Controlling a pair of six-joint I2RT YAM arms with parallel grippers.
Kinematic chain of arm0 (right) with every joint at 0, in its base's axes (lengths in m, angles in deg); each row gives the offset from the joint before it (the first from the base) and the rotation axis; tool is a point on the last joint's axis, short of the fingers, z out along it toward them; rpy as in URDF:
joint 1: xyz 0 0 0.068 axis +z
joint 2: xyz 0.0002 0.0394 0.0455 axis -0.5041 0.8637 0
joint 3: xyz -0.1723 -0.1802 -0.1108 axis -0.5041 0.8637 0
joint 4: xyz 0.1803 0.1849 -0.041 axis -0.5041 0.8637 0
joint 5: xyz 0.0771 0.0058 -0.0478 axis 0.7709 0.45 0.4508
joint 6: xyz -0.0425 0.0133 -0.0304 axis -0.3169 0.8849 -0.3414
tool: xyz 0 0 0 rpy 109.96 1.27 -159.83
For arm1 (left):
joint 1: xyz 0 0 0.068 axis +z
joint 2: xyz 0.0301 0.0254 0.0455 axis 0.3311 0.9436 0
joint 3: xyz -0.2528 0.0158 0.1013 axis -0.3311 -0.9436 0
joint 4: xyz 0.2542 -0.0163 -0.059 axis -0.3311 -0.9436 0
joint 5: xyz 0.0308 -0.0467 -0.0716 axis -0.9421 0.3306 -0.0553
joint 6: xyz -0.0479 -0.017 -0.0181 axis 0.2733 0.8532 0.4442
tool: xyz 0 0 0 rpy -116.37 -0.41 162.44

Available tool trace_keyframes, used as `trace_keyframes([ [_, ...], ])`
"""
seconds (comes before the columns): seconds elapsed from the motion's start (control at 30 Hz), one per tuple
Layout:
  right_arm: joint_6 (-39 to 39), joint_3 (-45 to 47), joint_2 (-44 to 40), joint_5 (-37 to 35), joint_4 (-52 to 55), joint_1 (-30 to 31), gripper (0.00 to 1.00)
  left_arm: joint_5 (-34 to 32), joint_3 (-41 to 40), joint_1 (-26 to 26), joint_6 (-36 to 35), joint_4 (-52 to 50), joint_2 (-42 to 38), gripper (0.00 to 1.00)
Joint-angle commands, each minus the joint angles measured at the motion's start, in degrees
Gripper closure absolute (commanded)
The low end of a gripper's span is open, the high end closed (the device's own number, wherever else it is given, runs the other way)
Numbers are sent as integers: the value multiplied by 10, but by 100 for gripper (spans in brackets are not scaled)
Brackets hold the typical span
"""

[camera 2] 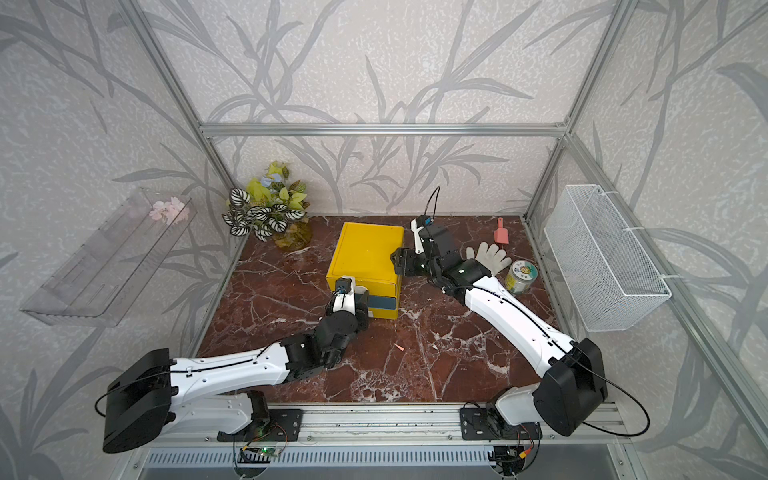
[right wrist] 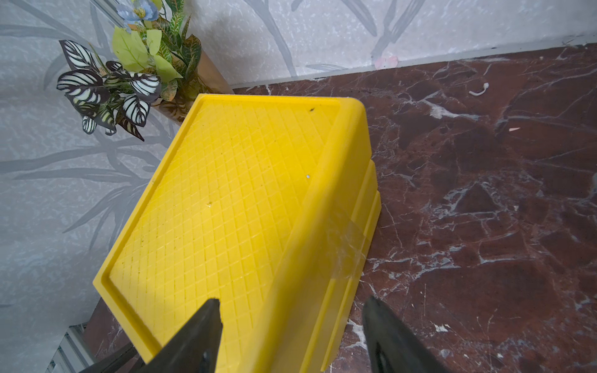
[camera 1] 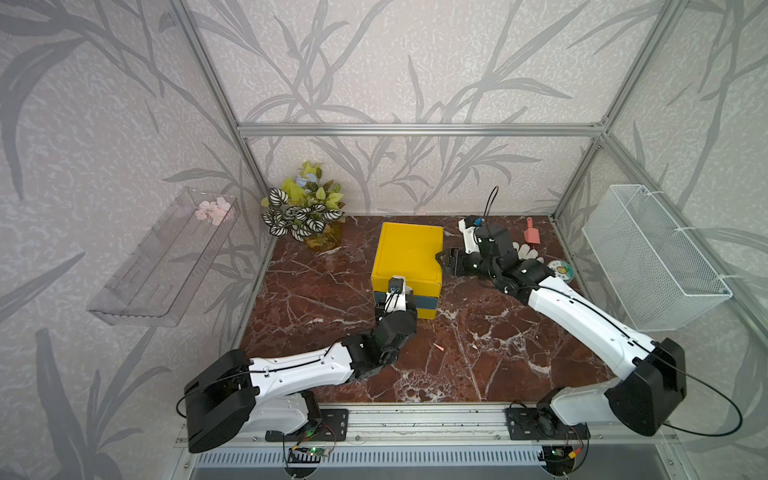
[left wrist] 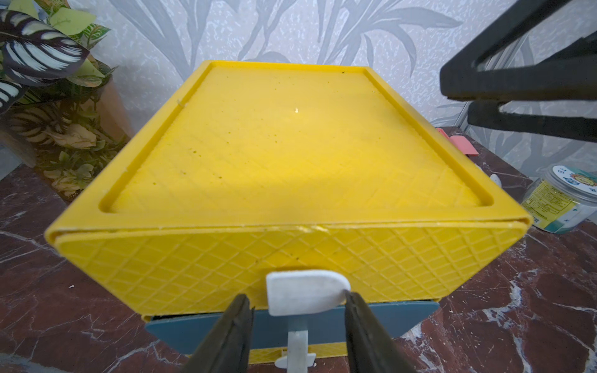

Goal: Take the keys out of the drawer
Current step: Open the drawer in the storage box.

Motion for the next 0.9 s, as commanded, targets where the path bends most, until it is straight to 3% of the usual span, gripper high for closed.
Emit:
trace_keyframes([
  [0.0, 8, 14, 4, 12, -12, 4, 28, -18, 22, -3, 8, 10, 3, 53],
  [0.87, 12, 69, -50, 19, -40, 5, 29, -40, 42, -3, 46, 2, 32, 59],
])
